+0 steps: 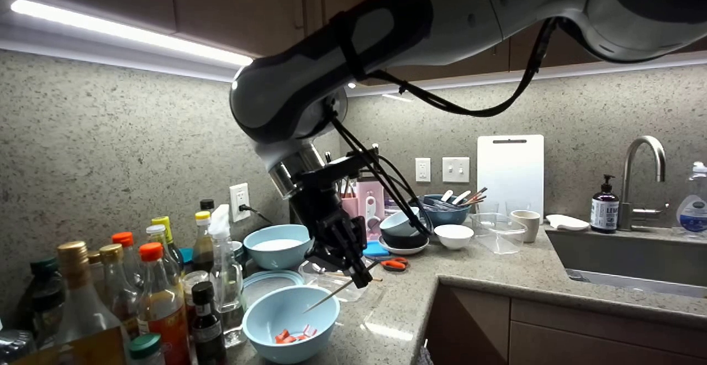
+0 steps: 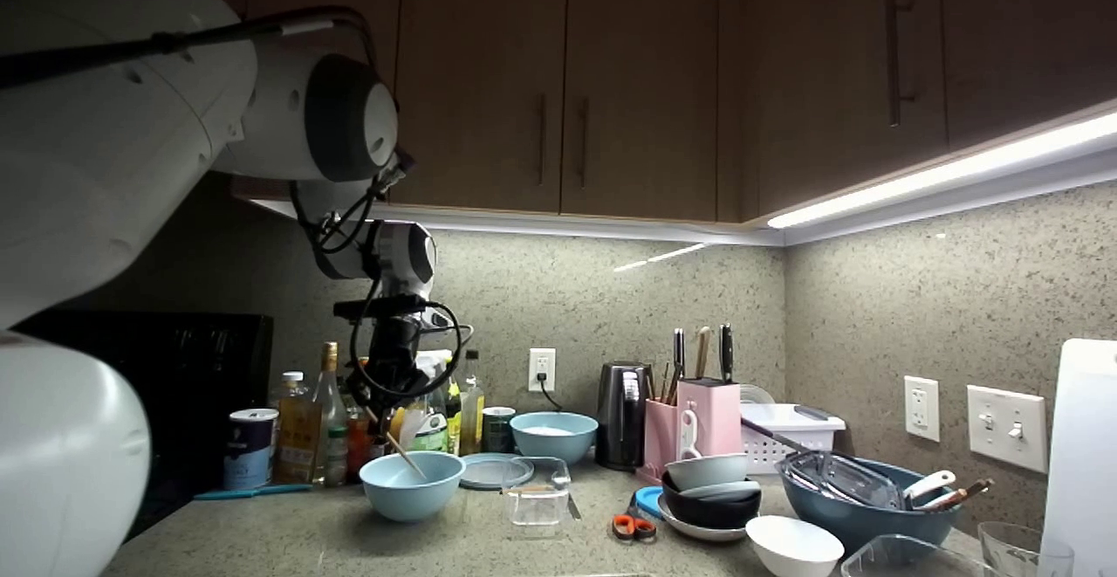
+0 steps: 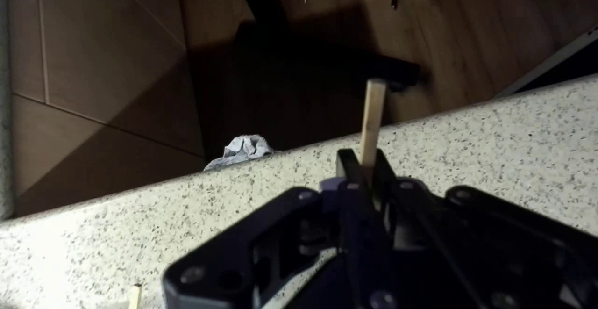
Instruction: Use the chopstick to stir in the bowl
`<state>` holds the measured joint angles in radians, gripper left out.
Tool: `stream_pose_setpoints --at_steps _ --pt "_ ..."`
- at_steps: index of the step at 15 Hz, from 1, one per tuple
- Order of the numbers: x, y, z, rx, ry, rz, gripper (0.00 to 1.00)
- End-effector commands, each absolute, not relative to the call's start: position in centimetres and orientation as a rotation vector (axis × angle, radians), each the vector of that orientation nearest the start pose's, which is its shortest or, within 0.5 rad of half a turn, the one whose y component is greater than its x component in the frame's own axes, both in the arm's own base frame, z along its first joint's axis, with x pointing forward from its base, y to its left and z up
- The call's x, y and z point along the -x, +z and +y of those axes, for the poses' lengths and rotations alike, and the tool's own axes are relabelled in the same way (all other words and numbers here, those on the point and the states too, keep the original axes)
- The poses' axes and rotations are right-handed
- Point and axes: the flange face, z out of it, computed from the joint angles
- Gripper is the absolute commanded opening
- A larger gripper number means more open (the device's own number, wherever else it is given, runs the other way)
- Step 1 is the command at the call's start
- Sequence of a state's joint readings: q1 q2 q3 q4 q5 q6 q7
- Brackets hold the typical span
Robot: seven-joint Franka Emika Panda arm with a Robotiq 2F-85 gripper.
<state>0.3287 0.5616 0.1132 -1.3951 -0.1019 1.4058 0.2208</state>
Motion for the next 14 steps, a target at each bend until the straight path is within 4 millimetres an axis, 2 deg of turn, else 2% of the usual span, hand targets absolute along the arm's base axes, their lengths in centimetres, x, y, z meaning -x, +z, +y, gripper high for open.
stream_pose_setpoints --at_steps 1,5,8,11,14 --pt "-56.5 35.2 26.2 3.148 0.892 -0.393 0.02" --pt "-55.3 34.0 29.1 3.147 0.883 -0.505 0.02" --pt "-55.8 33.4 31.0 3.223 0.761 -0.600 0.02" --pt "-56.6 33.1 31.8 3.295 0.656 -0.663 0.02" --pt "-57.5 33.2 31.5 3.351 0.613 -0.680 0.02"
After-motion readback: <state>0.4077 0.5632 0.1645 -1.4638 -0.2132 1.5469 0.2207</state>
